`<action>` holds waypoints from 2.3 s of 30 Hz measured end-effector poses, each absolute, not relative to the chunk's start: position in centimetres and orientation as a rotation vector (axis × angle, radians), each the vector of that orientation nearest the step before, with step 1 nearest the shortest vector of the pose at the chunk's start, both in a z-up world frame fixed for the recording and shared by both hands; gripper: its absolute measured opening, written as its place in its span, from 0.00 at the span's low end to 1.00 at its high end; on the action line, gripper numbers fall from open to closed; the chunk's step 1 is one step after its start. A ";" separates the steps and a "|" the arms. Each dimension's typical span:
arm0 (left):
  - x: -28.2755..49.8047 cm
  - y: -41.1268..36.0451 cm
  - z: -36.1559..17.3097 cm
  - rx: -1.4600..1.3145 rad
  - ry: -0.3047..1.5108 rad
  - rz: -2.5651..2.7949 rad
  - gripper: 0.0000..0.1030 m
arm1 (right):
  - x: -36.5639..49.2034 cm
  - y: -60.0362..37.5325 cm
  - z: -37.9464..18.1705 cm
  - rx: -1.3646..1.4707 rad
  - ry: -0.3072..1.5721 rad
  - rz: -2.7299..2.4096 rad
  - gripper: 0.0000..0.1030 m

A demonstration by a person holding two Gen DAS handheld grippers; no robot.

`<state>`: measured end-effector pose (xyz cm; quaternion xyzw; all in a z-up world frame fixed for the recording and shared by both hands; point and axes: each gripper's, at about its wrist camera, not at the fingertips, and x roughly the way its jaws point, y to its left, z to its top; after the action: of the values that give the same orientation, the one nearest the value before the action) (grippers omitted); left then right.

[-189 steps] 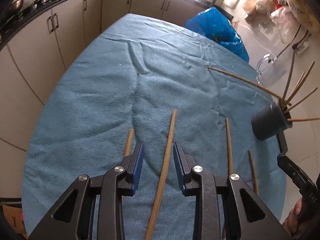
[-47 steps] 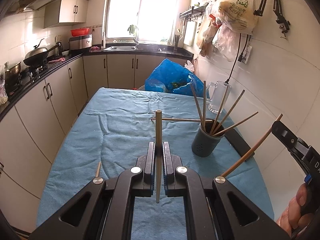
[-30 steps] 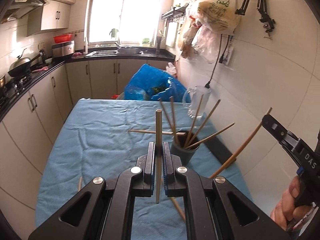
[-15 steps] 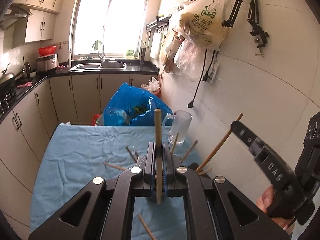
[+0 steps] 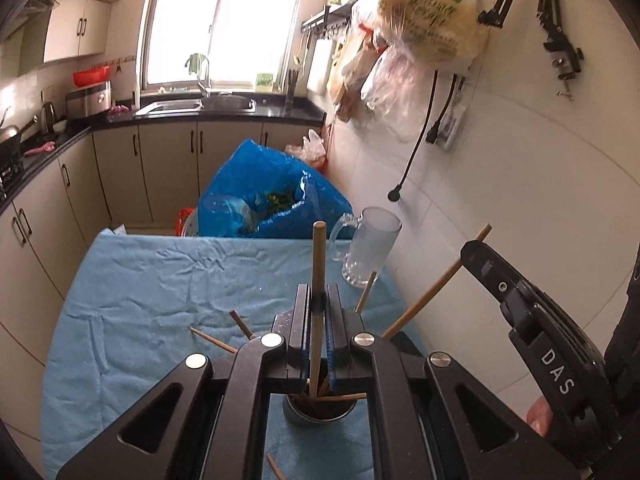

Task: Organize utensils
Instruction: 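Open the right gripper into the cup while the left gripper releases its chopstick, then lower both grippers to the last chopsticks and close the left gripper on one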

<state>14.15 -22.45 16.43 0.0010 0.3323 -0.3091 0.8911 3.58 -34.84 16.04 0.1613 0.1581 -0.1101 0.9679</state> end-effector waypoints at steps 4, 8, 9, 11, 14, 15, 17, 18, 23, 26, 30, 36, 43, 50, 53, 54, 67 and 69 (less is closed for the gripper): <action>14.6 -22.6 15.4 0.005 0.714 -0.638 0.06 | 4.3 -35.3 15.1 0.341 0.356 -0.220 0.07; 14.9 -22.5 15.0 -0.001 0.739 -0.641 0.12 | 4.6 -35.6 14.8 0.367 0.374 -0.209 0.08; 14.8 -22.4 15.0 -0.002 0.739 -0.640 0.18 | 4.6 -35.6 14.8 0.367 0.376 -0.207 0.08; 14.7 -22.2 15.3 -0.004 0.727 -0.637 0.23 | 4.5 -35.6 14.9 0.364 0.372 -0.208 0.08; 14.1 -21.8 15.7 -0.007 0.718 -0.641 0.24 | 3.8 -35.4 15.3 0.368 0.360 -0.200 0.09; 14.0 -21.6 15.9 -0.011 0.715 -0.641 0.24 | 3.5 -35.4 15.5 0.368 0.354 -0.202 0.09; 13.5 -21.1 16.2 -0.012 0.704 -0.643 0.25 | 2.8 -35.2 15.8 0.370 0.343 -0.199 0.09; 13.2 -20.8 16.3 -0.013 0.698 -0.644 0.25 | 2.3 -35.1 16.0 0.372 0.337 -0.195 0.09; 11.7 -18.9 16.8 -0.025 0.676 -0.647 0.31 | -0.1 -34.6 16.5 0.389 0.315 -0.182 0.13; 11.0 -17.1 16.8 -0.036 0.663 -0.642 0.31 | -1.6 -33.9 16.2 0.394 0.315 -0.154 0.18; 11.2 -14.3 15.9 -0.061 0.684 -0.613 0.32 | -2.8 -32.3 14.8 0.383 0.348 -0.111 0.19; 13.1 -10.3 11.9 -0.100 0.777 -0.535 0.33 | -1.9 -29.7 9.1 0.365 0.537 -0.020 0.22; 15.6 -6.9 5.3 -0.146 0.932 -0.453 0.33 | 2.5 -26.3 -1.5 0.358 0.879 0.046 0.22; 16.1 -3.2 2.1 -0.181 0.989 -0.413 0.33 | 6.2 -25.0 -6.2 0.305 1.023 0.044 0.22; 16.0 -0.7 1.0 -0.182 1.016 -0.387 0.33 | 6.7 -24.1 -6.9 0.267 1.046 0.050 0.22; 15.9 0.2 0.7 -0.179 1.021 -0.375 0.33 | 6.9 -23.7 -7.1 0.252 1.053 0.054 0.22; 13.8 7.6 -4.0 -0.126 1.111 -0.238 0.38 | 5.9 -18.2 -8.1 0.172 1.046 0.176 0.08; 13.8 7.0 -4.9 -0.105 1.129 -0.248 0.38 | 5.7 -17.7 -8.1 0.187 1.037 0.186 0.08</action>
<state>13.85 7.01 -4.87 -0.0497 0.5334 -0.1172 0.8362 5.66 -17.72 -8.07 0.0892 0.4940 0.0887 0.8603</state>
